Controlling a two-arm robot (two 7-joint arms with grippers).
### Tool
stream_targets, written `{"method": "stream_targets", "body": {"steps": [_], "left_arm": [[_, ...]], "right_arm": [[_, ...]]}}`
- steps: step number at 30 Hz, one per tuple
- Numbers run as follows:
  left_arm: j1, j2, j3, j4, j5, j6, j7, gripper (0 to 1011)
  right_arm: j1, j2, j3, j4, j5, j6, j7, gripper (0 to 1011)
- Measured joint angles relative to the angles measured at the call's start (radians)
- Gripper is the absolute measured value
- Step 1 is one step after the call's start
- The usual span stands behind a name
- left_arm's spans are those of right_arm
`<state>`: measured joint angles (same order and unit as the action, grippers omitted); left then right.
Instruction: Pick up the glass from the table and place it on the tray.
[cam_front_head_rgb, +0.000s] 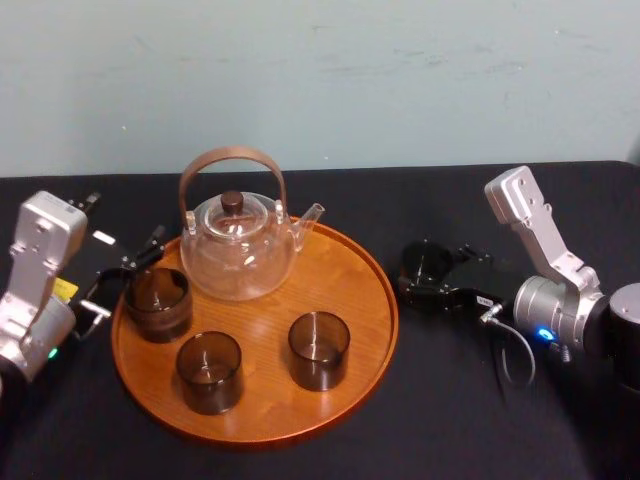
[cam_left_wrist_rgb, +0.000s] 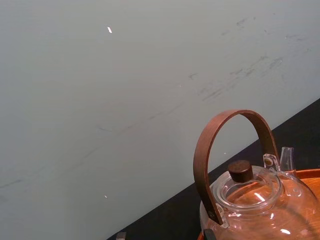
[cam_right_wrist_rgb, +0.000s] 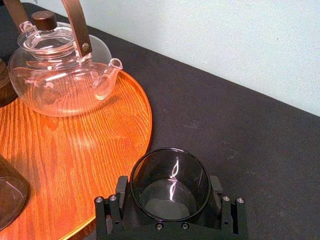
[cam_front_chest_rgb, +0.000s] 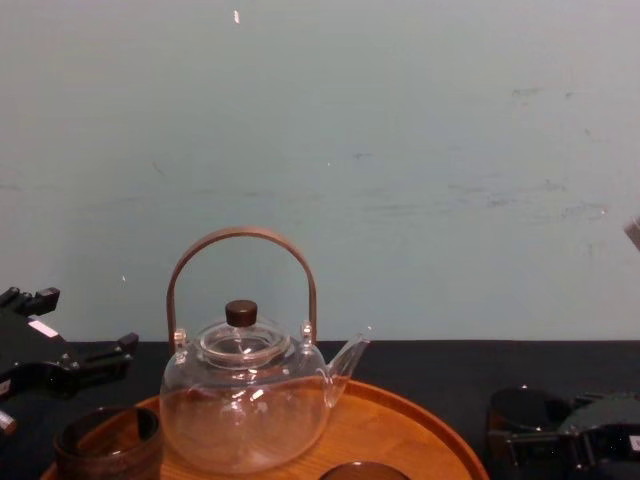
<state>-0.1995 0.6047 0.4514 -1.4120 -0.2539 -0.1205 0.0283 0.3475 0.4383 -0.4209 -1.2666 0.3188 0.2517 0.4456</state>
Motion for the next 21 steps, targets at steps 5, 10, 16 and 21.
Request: {"method": "stream_targets", "body": {"steps": [5,10,16,21], "left_arm": [[0.000,0.000,0.000,0.000,0.000,0.000,0.000,1001],[0.000,0.000,0.000,0.000,0.000,0.000,0.000,1001],[0.000,0.000,0.000,0.000,0.000,0.000,0.000,1001],[0.000,0.000,0.000,0.000,0.000,0.000,0.000,1001]], "right_arm": [[0.000,0.000,0.000,0.000,0.001,0.000,0.000,926],[-0.001,0.001,0.001,-0.001,0.002,0.000,0.001,903],[-0.001,0.001,0.001,-0.001,0.003,-0.001,0.001,903],[-0.002,0.002,0.001,-0.002,0.004,-0.001,0.001,903]]}}
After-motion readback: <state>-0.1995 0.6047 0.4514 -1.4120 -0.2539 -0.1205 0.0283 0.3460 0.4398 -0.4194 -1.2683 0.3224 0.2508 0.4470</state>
